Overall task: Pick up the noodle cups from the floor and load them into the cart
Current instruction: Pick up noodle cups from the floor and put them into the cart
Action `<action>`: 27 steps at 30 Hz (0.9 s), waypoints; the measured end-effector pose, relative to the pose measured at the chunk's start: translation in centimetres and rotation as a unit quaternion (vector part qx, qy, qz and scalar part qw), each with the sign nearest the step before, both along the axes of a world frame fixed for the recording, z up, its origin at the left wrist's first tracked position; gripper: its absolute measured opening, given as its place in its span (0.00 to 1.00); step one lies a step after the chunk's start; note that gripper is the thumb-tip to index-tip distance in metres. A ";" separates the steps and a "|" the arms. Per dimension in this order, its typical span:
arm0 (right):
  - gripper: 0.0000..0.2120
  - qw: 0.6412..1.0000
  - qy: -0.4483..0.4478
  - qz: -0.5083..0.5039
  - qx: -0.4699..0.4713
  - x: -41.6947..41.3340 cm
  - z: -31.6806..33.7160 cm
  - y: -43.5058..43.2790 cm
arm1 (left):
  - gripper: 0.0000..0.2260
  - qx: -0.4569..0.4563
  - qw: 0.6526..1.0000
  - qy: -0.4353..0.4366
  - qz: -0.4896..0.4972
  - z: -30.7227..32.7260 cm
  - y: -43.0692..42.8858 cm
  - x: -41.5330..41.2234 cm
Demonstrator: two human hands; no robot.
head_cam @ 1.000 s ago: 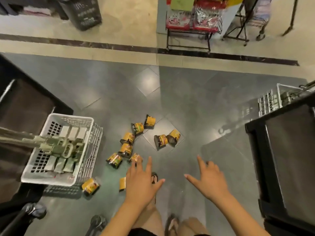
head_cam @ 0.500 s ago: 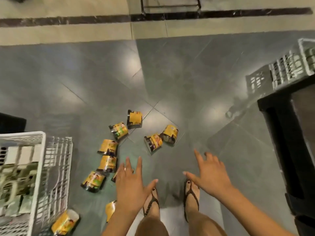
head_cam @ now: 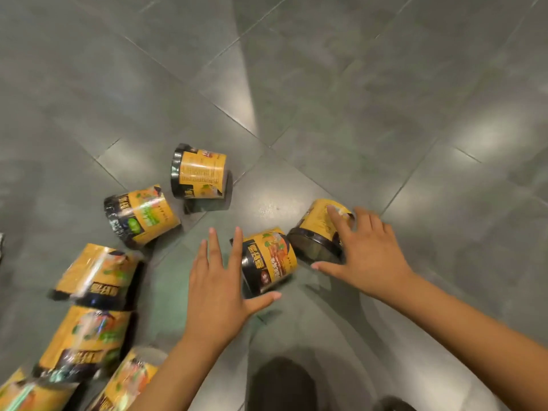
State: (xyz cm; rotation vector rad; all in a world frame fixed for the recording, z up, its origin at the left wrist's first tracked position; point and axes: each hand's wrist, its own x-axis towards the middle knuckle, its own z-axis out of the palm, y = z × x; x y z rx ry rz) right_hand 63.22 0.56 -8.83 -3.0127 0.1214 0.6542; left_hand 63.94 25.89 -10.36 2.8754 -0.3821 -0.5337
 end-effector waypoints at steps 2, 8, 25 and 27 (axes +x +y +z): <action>0.53 1.000 -0.027 0.002 0.013 1.2 -1.5 -0.4 | 0.56 -0.028 1.000 -0.010 -0.008 -1.6 0.0 0.8; 0.53 0.999 -0.014 0.039 0.022 1.4 -3.0 -1.4 | 0.61 -0.036 0.995 -0.005 -0.089 -3.9 0.7 2.4; 0.44 0.967 0.012 -0.123 0.224 1.6 -3.8 -0.1 | 0.53 0.008 0.991 -0.124 -0.051 -0.8 0.3 3.9; 0.46 0.960 0.019 -0.116 0.252 1.6 -4.3 -0.2 | 0.49 0.024 0.992 -0.116 -0.053 -1.5 0.1 4.4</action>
